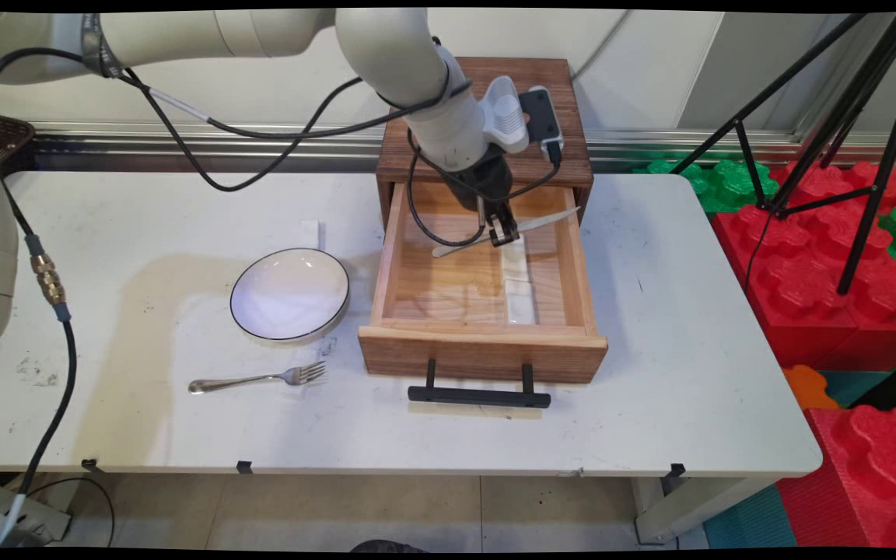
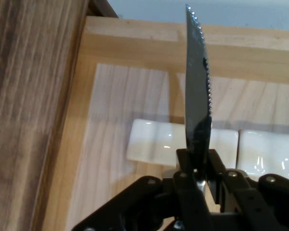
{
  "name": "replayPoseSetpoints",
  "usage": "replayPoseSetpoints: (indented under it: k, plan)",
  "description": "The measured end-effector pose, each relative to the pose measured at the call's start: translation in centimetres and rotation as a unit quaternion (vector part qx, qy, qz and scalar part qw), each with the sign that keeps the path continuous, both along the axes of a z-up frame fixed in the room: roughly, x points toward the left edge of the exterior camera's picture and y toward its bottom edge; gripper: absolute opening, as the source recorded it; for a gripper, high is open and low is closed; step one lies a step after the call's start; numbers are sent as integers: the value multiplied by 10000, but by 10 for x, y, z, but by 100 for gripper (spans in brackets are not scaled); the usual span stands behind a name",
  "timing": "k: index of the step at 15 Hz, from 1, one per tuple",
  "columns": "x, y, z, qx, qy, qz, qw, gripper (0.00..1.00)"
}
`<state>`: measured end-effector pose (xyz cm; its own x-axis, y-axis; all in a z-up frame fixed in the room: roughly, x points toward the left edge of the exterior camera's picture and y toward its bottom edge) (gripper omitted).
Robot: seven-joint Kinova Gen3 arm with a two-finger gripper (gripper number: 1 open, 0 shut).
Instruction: Place the picked object into the drawer
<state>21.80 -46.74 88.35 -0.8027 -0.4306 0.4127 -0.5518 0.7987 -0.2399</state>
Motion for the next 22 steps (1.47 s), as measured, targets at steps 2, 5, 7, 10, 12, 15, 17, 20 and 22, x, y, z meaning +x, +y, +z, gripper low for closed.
replayPoseSetpoints:
  k: [2,5,7,10,12,15,17,20,22]
  plan:
    - [1,-2,-6,31,-16,5,10000,0]
    - [2,-4,-14,78,-40,25,10000,0]
    - [3,-5,-19,104,-53,39,9999,0]
    - [7,-7,-26,153,-79,59,9998,0]
    - [9,-8,-30,178,-98,64,9998,0]
    - [14,-9,-37,225,-141,71,9996,0]
    - [17,-10,-41,256,-164,64,9995,0]
    - [20,-12,-47,291,-176,32,9994,0]
    - [21,-12,-50,307,-175,9,9994,0]
